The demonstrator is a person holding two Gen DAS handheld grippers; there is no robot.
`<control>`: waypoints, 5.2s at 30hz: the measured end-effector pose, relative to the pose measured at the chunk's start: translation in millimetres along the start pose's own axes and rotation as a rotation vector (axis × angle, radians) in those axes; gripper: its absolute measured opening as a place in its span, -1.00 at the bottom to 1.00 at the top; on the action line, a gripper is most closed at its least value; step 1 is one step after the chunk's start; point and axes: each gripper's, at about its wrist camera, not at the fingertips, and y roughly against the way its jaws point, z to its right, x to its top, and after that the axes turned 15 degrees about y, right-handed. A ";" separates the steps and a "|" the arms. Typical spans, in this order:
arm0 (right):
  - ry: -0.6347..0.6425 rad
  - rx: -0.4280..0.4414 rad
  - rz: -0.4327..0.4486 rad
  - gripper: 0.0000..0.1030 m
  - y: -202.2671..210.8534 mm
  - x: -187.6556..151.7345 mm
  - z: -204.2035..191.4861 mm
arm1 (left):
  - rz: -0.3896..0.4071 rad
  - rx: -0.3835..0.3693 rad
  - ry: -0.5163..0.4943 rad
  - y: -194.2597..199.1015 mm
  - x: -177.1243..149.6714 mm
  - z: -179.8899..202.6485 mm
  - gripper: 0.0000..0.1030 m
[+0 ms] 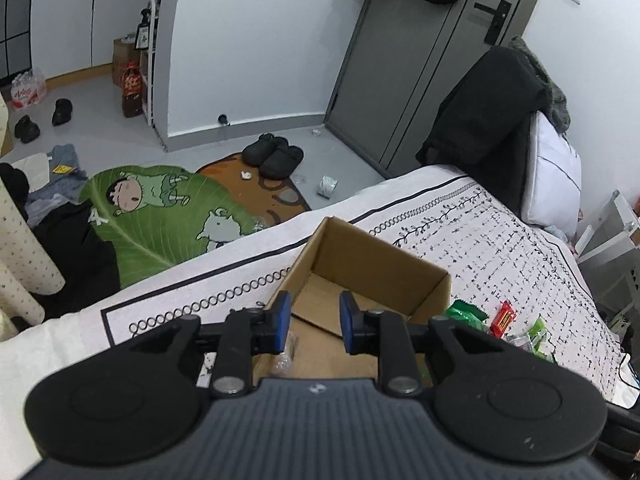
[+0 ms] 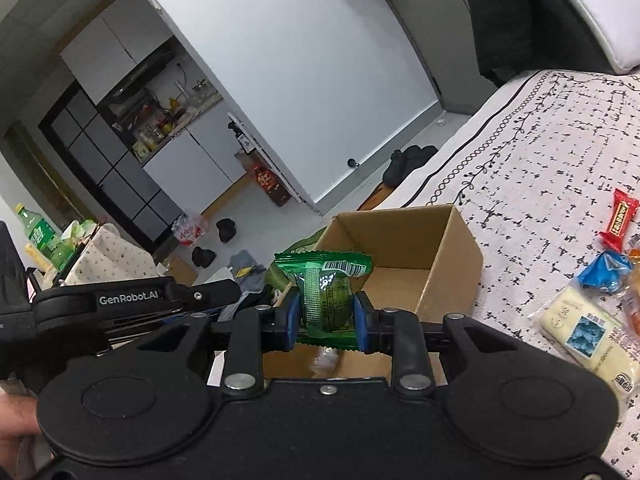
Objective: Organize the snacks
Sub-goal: 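Carry both snacks over the cardboard box and open both grippers to drop them, then move both tools back over the remaining snack pile, then grasp the white sesame cake pack with the left gripper while the right grasps the bread pack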
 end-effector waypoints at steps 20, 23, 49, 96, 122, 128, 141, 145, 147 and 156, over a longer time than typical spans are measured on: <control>0.016 -0.186 0.009 0.74 46.9 2.6 0.2 | -0.021 0.068 -0.029 32.5 -19.0 9.8 0.66; 0.015 -0.211 0.009 0.83 56.9 1.8 2.7 | -0.012 0.068 -0.026 39.2 -22.1 13.4 0.68; 0.030 -0.315 -0.032 1.00 143.1 -2.4 44.9 | 0.007 0.020 -0.099 71.4 -61.5 69.7 1.00; -0.424 -0.270 -0.125 0.63 137.4 -66.6 181.4 | -0.186 0.142 -0.119 -55.7 -172.2 140.9 0.93; -0.419 -0.264 -0.286 -0.11 44.5 -72.8 201.9 | -0.289 0.125 -0.124 -121.4 -181.1 125.9 0.36; -0.393 -0.239 -0.266 -0.44 51.1 -72.6 192.1 | -0.304 0.102 -0.095 -108.5 -179.3 123.7 0.13; -0.338 -0.232 -0.144 -0.64 87.7 -63.3 162.7 | -0.220 0.033 -0.070 -53.7 -160.6 127.2 0.12; -0.327 -0.212 -0.106 -0.66 94.4 -59.2 155.5 | -0.204 0.015 -0.057 -40.8 -153.8 127.7 0.12; -0.330 -0.200 -0.086 -0.67 96.0 -57.0 152.3 | -0.190 0.006 -0.057 -34.5 -149.4 128.7 0.12; -0.302 -0.106 -0.026 -0.67 97.0 -45.1 137.8 | -0.123 -0.009 -0.033 -11.6 -122.1 119.7 0.12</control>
